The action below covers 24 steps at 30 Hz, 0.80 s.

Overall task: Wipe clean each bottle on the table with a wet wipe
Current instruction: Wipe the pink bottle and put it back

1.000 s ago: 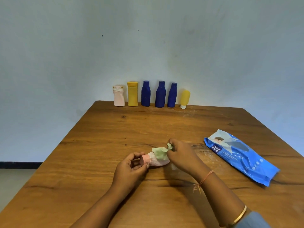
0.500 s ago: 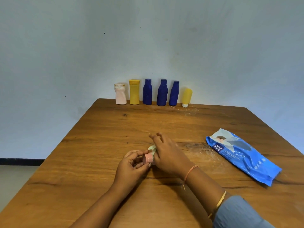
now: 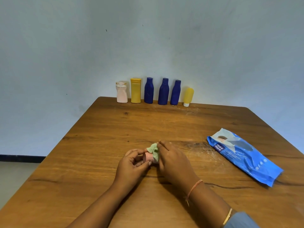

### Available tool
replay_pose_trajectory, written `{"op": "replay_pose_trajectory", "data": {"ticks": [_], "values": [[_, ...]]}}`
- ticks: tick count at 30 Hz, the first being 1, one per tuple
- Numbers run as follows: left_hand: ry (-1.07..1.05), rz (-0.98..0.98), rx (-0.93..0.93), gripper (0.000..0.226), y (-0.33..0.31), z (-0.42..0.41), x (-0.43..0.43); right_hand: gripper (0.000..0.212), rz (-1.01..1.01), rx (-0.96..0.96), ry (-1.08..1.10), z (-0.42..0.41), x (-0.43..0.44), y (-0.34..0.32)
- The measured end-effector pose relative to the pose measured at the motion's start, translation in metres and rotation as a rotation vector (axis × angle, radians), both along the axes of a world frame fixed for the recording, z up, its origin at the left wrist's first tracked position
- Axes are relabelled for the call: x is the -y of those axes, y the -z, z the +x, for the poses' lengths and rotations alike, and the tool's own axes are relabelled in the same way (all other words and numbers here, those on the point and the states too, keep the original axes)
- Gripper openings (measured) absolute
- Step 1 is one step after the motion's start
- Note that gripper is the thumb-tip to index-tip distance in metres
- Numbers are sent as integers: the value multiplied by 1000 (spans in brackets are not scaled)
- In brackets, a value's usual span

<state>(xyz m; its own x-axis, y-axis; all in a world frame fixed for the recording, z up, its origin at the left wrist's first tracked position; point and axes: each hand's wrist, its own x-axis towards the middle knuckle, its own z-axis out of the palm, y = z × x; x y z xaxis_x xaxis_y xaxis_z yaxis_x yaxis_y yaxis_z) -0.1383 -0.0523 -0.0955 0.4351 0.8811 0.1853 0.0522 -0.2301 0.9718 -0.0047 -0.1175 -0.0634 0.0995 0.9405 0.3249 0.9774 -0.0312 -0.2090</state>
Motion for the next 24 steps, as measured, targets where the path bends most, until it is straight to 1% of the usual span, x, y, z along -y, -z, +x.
{"op": "replay_pose_trajectory", "data": {"ticks": [2,4,6,13,16,19,21,24], "values": [[-6,-7,-5,35,1,0,-1,52,-57,-103,-108,0,2,2],[4,-57,15,35,2,0,0,51,-54,-129,-173,-2,2,3],[18,-63,13,35,1,0,0,52,-55,-124,-182,-3,0,8],[0,11,-69,31,0,-1,4,54,-48,-56,-165,4,0,21],[-23,20,-83,34,1,0,4,53,-15,-41,-117,11,-3,25],[-36,20,-103,35,1,1,2,51,23,-105,-38,17,-5,25],[-37,15,-113,35,1,1,1,54,2,-131,11,22,-5,24],[-34,-11,-97,35,2,2,0,51,-6,-182,129,24,-7,22]]}}
